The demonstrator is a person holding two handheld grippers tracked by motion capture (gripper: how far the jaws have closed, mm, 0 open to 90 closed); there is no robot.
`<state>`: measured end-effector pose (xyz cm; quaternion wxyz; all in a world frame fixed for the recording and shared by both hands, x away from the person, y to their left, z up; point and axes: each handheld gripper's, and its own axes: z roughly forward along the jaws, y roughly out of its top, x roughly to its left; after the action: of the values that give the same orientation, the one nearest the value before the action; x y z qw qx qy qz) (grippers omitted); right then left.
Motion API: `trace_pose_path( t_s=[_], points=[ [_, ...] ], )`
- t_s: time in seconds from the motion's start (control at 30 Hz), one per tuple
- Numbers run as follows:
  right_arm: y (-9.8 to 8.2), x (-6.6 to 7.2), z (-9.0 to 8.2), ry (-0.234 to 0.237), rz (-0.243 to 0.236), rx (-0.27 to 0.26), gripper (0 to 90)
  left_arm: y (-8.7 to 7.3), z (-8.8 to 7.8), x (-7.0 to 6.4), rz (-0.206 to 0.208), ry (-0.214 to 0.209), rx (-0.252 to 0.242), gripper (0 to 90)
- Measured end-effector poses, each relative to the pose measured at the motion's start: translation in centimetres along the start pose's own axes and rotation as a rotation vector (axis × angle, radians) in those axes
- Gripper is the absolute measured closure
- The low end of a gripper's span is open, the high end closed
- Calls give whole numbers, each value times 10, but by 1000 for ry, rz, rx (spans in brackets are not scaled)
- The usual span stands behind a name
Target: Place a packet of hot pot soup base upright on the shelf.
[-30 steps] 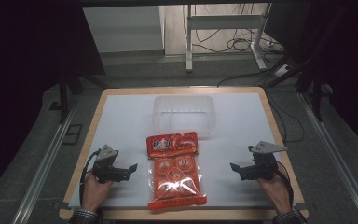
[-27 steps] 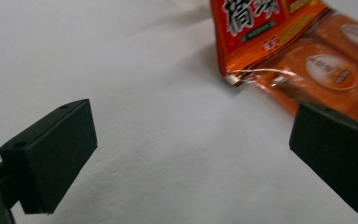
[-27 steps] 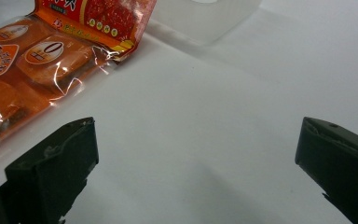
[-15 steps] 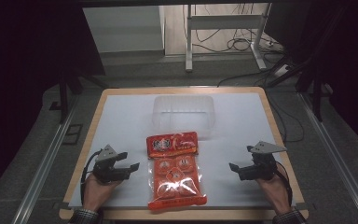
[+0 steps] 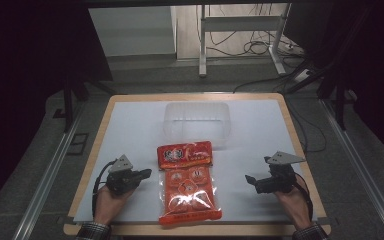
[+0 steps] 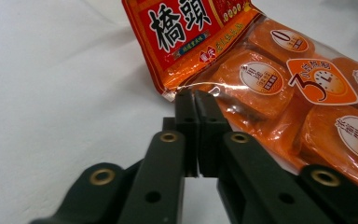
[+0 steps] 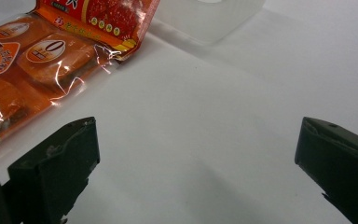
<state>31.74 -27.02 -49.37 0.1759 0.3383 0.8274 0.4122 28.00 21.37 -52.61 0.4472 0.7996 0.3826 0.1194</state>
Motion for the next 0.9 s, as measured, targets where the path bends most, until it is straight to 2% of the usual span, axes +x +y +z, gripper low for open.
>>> trace_pose_path(
  t_s=[0.3,0.43,0.77,0.9],
  points=[
    [0,0,2,-9,-6,13,0,5,20,-1,10,-32,28,897],
    [0,1,3,-13,-7,17,0,7,27,-2,-6,-37,35,897],
    [0,1,4,-23,-8,32,3,13,48,-10,14,-6,71,896],
    [-1,1,5,-27,-7,36,3,16,54,-10,3,13,70,897]
  ],
)
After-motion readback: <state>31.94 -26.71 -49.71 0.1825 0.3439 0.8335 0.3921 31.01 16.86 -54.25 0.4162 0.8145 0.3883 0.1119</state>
